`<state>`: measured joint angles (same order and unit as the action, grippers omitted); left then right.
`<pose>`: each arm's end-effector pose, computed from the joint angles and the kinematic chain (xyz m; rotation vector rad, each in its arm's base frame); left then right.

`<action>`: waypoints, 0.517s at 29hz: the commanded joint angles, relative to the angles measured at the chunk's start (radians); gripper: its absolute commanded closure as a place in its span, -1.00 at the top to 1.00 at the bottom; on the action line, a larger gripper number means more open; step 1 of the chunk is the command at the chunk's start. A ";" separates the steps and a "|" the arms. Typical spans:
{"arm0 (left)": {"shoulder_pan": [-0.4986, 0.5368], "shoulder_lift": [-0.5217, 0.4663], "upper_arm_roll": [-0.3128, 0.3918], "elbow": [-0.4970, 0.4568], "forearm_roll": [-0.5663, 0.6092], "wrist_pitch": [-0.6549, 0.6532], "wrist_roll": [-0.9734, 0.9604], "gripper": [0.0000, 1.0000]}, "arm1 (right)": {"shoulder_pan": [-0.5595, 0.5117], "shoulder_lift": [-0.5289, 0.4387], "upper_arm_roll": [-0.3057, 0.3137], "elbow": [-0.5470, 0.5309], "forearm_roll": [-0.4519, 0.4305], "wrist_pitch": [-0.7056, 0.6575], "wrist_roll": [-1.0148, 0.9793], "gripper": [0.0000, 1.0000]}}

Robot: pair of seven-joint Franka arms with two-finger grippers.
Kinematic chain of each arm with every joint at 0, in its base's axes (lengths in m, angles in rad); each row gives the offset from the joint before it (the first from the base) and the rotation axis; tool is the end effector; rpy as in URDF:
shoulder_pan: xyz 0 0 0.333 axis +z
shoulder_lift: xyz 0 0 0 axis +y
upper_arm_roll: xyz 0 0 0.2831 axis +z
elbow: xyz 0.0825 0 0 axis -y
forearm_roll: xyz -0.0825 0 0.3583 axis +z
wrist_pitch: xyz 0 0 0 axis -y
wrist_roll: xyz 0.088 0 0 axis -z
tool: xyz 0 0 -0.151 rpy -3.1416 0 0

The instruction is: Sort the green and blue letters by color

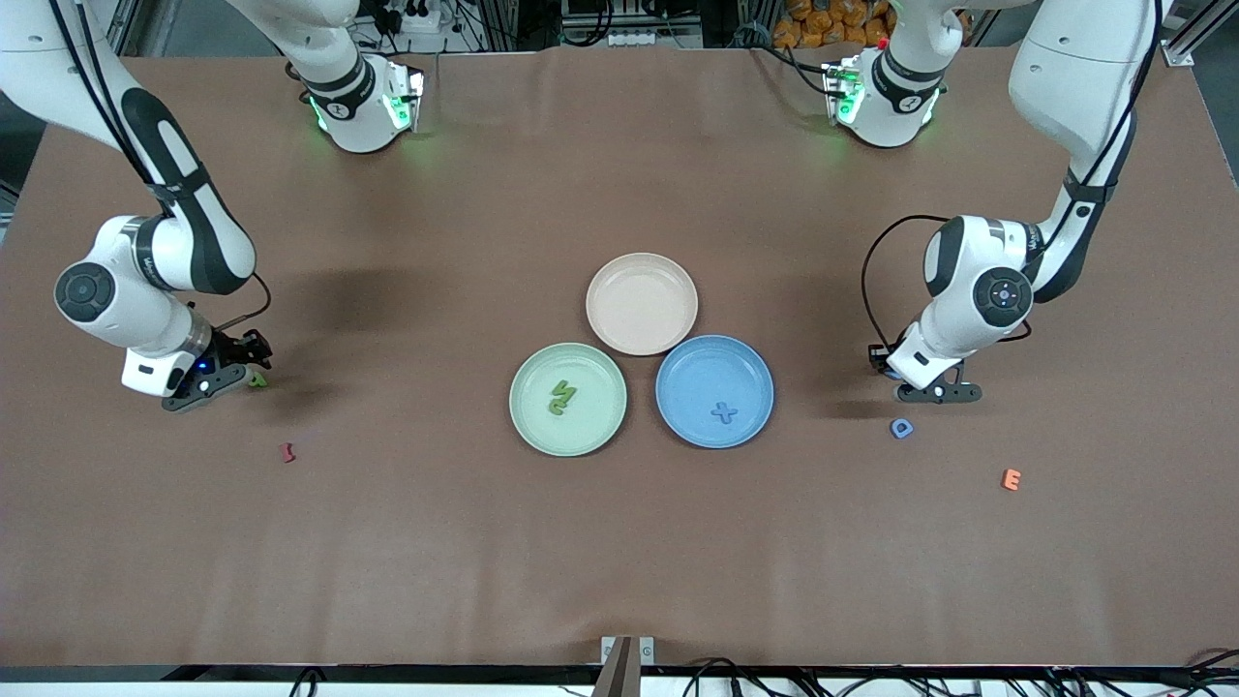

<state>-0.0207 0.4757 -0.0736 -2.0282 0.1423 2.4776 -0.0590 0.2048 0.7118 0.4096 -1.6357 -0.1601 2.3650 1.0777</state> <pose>0.5646 -0.0514 0.1556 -3.0797 0.2171 0.0299 0.5544 0.3575 0.1834 -2.9088 0.6704 0.0810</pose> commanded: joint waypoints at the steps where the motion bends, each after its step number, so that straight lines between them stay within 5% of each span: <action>1: 0.016 -0.035 -0.011 -0.040 0.023 0.026 0.010 0.69 | 0.013 0.034 -0.002 0.034 0.004 0.005 0.021 -0.17; 3: 0.016 -0.035 -0.011 -0.041 0.022 0.029 0.010 0.69 | 0.013 0.035 -0.002 0.034 0.002 0.005 0.021 0.32; 8: 0.018 -0.035 -0.011 -0.078 0.014 0.086 0.010 0.69 | 0.013 0.034 -0.002 0.034 0.001 0.005 0.019 0.97; 15: 0.025 -0.035 -0.011 -0.110 0.013 0.135 0.010 0.69 | 0.002 0.020 -0.003 0.042 0.001 -0.001 0.001 1.00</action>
<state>-0.0150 0.4721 -0.0739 -2.0900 0.1423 2.5799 -0.0590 0.2105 0.7336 0.4082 -1.6226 -0.1606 2.3773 1.0848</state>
